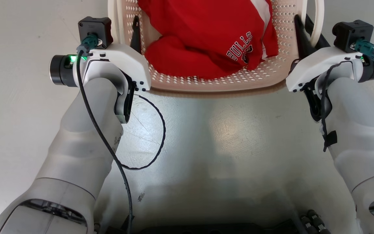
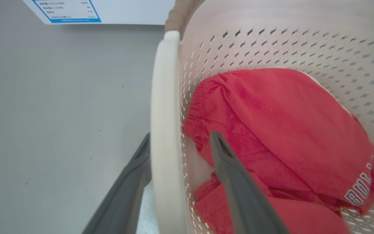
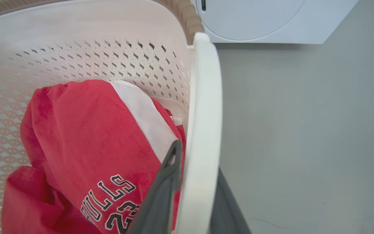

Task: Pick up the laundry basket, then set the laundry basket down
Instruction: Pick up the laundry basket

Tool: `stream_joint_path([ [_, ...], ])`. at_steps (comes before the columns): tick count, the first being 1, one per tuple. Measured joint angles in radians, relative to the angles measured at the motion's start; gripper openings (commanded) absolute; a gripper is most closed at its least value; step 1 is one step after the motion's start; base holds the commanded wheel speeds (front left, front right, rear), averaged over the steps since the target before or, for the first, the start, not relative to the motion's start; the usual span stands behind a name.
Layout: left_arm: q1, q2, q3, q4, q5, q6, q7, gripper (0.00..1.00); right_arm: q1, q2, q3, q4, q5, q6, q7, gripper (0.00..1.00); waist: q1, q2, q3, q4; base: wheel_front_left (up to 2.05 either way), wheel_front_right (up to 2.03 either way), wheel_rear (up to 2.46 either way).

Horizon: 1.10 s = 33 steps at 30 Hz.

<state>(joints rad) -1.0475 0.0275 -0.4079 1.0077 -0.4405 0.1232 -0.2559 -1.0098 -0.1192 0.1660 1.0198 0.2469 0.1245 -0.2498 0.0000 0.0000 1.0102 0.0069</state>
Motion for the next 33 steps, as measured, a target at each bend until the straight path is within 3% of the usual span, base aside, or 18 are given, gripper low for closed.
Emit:
stream_joint_path([
  [1, 0.000, 0.000, -0.001, 0.002, 0.000, 0.000, 0.000, 0.00, -0.001, 0.000, 0.000, 0.002, 0.007, -0.001, 0.000, 0.00, 0.0000, 0.0000, 0.000, 0.000, 0.00, 0.00, 0.00],
  [13, -0.004, 0.002, -0.004, 0.032, 0.000, 0.001, 0.001, 0.00, -0.011, 0.006, 0.042, 0.046, 0.036, -0.001, -0.001, 0.00, 0.0000, 0.0000, -0.026, -0.007, 0.00, 0.00, 0.00],
  [25, 0.036, 0.003, -0.015, 0.104, 0.005, -0.007, 0.002, 0.00, 0.009, 0.042, 0.096, 0.160, 0.066, -0.001, -0.007, 0.00, 0.0000, 0.0000, -0.135, -0.039, 0.00, 0.00, 0.00],
  [33, 0.105, 0.004, -0.067, 0.153, -0.013, -0.023, 0.002, 0.00, 0.093, 0.043, 0.225, 0.184, 0.231, -0.001, 0.029, 0.00, 0.0000, 0.0000, -0.254, -0.061, 0.00, 0.00, 0.00],
])
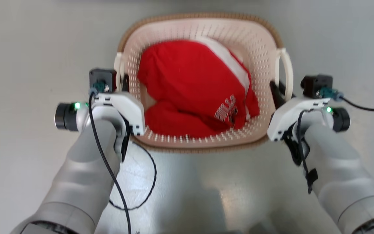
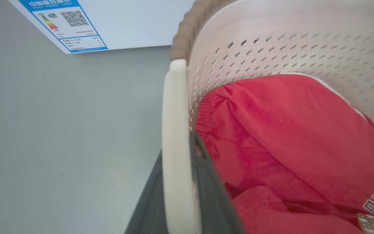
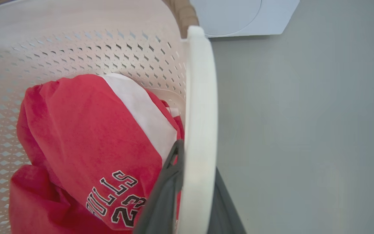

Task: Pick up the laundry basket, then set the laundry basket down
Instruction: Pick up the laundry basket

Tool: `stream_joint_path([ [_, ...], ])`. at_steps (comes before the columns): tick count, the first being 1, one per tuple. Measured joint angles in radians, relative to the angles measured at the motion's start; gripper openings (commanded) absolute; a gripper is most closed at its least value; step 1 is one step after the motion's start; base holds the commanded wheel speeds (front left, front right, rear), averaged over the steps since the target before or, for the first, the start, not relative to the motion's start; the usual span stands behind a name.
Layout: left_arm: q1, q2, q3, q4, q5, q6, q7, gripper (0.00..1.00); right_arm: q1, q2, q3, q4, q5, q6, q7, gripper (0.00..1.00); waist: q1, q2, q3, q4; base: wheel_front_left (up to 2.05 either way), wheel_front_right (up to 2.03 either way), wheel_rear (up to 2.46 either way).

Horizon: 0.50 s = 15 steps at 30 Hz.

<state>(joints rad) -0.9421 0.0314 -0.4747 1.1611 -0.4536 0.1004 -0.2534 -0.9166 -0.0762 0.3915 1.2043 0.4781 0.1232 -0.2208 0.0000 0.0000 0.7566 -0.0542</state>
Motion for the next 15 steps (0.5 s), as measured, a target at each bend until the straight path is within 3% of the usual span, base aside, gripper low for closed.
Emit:
stream_joint_path([
  [15, 0.150, 0.000, -0.124, 0.084, -0.120, -0.035, 0.035, 0.00, 0.140, 0.011, 0.177, 0.034, 0.197, 0.000, 0.109, 0.00, 0.0000, 0.0000, -0.289, -0.051, 0.00, 0.00, 0.00],
])
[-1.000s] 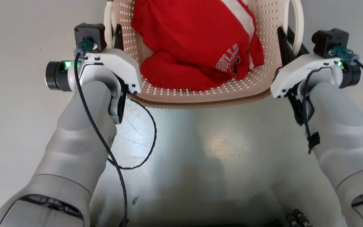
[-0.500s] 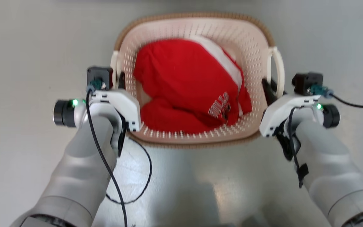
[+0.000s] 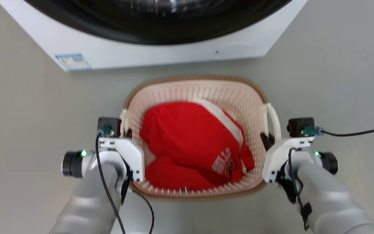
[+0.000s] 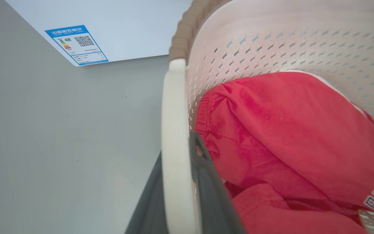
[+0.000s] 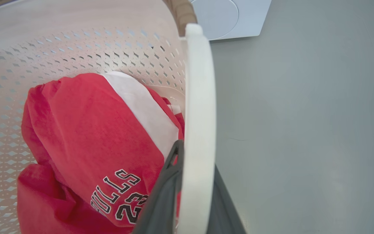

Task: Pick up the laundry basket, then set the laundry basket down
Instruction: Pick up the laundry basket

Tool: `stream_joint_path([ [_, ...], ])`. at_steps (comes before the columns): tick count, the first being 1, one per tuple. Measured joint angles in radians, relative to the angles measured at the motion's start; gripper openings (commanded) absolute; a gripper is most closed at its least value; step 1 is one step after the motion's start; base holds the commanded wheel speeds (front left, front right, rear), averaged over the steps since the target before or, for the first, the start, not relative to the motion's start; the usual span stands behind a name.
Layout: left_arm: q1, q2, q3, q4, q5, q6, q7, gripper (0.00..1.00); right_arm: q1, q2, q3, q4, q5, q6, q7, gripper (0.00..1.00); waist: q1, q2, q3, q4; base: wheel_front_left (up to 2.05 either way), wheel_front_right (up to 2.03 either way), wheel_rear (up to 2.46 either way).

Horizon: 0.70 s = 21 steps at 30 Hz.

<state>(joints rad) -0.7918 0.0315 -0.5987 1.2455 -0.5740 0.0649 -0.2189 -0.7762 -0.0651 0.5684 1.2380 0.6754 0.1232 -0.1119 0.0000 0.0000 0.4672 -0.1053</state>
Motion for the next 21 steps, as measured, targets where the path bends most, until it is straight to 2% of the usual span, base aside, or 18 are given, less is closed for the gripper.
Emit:
stream_joint_path([
  [21, 0.299, 0.000, -0.162, -0.021, -0.202, -0.002, 0.071, 0.00, 0.212, 0.014, 0.090, 0.065, 0.069, 0.001, 0.107, 0.00, 0.0000, 0.0000, -0.395, -0.036, 0.00, 0.00, 0.00],
])
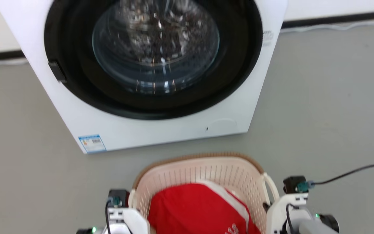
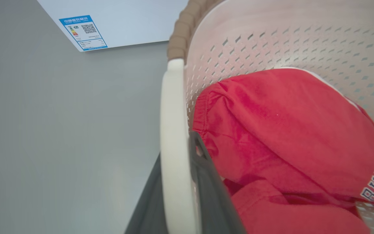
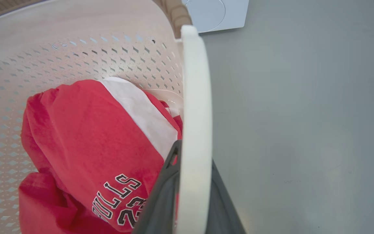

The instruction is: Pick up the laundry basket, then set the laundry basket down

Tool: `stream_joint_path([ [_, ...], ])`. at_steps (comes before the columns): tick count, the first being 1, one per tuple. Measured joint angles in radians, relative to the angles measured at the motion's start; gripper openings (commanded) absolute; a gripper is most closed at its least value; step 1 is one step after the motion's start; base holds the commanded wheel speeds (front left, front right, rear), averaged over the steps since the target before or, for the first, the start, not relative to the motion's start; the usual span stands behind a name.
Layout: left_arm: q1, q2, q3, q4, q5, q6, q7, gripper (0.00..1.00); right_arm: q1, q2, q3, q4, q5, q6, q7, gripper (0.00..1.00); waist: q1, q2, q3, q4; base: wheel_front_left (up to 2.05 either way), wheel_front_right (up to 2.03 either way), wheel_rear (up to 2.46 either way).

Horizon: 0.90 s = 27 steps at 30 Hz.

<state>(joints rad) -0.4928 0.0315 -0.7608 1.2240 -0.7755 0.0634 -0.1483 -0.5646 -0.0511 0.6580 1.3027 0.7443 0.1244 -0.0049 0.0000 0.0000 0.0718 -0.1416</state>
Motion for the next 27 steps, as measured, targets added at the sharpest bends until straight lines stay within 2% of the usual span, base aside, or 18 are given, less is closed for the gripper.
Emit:
stream_joint_path([
  [8, 0.047, 0.002, -0.054, -0.017, -0.062, 0.017, 0.016, 0.00, 0.036, 0.000, 0.022, 0.004, 0.025, 0.000, 0.014, 0.00, 0.0000, 0.0000, -0.090, -0.008, 0.00, 0.00, 0.00],
  [27, 0.047, 0.005, -0.148, -0.015, -0.156, 0.034, -0.002, 0.00, 0.037, -0.001, 0.020, 0.005, 0.032, 0.000, 0.014, 0.00, 0.0000, 0.0000, -0.120, 0.022, 0.00, 0.00, 0.00],
])
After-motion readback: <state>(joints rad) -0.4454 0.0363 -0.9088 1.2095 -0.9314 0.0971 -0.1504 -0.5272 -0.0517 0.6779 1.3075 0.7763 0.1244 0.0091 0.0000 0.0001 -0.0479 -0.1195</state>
